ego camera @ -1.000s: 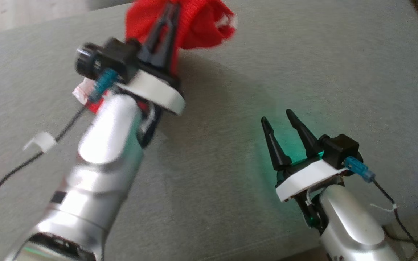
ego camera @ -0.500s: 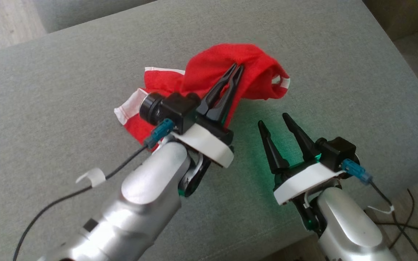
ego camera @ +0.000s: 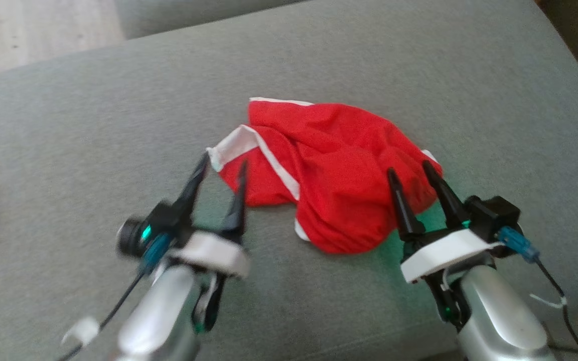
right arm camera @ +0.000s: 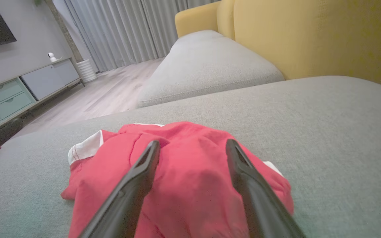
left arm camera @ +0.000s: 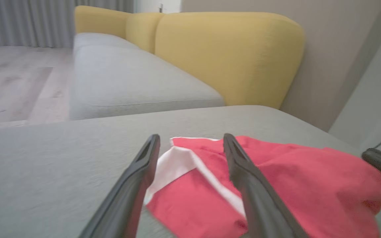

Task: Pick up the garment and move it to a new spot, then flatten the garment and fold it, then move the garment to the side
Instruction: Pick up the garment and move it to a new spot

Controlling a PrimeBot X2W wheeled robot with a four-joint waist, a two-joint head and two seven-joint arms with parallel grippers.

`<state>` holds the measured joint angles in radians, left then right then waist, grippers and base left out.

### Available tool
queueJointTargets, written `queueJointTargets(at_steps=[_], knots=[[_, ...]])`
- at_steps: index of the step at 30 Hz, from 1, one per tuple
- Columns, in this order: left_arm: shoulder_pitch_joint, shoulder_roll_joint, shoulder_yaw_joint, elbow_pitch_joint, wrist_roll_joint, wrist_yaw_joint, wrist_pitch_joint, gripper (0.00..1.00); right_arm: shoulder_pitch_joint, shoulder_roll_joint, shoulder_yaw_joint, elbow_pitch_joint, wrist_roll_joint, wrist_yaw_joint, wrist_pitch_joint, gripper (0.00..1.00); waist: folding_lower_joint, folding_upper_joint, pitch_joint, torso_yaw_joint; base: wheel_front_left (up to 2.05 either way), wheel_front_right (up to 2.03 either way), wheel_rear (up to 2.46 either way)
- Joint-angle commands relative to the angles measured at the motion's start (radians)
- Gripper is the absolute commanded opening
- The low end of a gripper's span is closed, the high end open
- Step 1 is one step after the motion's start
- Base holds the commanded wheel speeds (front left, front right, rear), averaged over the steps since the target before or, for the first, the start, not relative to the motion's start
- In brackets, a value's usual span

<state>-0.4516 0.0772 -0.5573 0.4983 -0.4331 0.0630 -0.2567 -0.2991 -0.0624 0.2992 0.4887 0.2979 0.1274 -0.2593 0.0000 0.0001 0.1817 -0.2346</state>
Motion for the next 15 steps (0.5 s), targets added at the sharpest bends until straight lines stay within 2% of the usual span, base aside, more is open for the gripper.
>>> queueJointTargets(at_steps=[1,8,15], knots=[[0.018,0.016,0.074,-0.051,0.020,0.013,-0.005,1.00,0.001,0.012,0.002,-0.030,-0.008,0.003,-0.002,1.00,0.0000,-0.0001,-0.021,0.032,0.00,0.00,0.00],[0.215,0.007,0.281,-0.114,0.098,0.017,-0.005,1.00,0.038,0.012,-0.052,-0.030,-0.029,0.003,-0.002,1.00,0.0000,-0.0001,-0.064,0.106,0.00,0.00,0.00],[0.358,-0.015,0.411,-0.155,0.167,-0.009,-0.005,1.00,0.090,0.012,-0.087,-0.017,-0.046,0.003,-0.002,1.00,0.0000,-0.0001,-0.114,0.147,0.00,0.00,0.00]])
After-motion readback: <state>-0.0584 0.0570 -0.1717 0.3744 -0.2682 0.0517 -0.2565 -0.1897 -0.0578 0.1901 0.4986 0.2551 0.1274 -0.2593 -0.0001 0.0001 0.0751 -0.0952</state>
